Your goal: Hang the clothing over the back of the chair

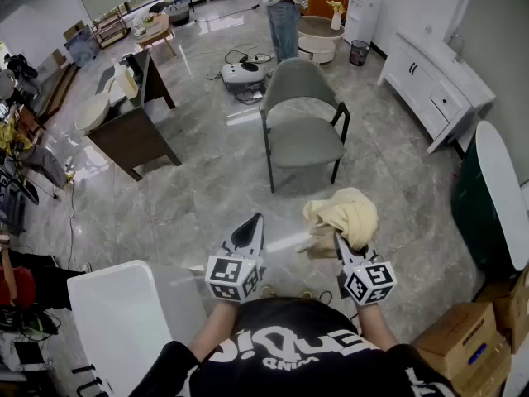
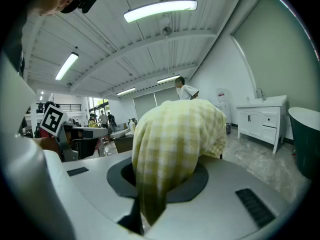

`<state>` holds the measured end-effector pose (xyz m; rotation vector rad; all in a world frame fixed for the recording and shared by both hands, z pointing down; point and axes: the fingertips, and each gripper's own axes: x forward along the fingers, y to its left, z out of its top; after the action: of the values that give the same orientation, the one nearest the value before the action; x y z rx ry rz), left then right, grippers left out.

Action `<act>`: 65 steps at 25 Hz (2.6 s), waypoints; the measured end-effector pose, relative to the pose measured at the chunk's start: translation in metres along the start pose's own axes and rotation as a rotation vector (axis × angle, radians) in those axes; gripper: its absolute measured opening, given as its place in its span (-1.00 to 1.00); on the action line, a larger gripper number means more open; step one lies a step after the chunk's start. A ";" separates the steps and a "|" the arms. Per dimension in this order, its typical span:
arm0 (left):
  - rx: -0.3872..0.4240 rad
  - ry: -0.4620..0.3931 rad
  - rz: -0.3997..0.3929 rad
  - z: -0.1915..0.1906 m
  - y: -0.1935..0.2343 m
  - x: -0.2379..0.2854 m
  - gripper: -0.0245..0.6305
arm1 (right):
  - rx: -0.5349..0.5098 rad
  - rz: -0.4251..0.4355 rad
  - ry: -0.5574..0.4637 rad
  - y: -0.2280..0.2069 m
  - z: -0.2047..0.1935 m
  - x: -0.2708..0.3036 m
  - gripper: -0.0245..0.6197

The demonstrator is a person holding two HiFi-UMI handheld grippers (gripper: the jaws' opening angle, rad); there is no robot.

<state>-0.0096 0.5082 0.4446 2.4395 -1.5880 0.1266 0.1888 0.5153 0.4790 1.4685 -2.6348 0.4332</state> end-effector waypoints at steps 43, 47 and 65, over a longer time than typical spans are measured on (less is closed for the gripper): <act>0.015 0.012 -0.093 0.022 0.097 0.115 -0.88 | 0.011 -0.060 -0.055 -0.031 0.031 0.143 -0.69; 0.015 0.014 -0.094 0.037 0.111 0.149 -0.88 | 0.006 -0.053 -0.050 -0.049 0.048 0.175 -0.69; 0.002 0.014 -0.017 0.088 0.149 0.284 -0.88 | -0.007 0.033 -0.038 -0.138 0.117 0.294 -0.69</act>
<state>-0.0335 0.1768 0.4359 2.4476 -1.5619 0.1418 0.1557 0.1724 0.4593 1.4470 -2.6910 0.4021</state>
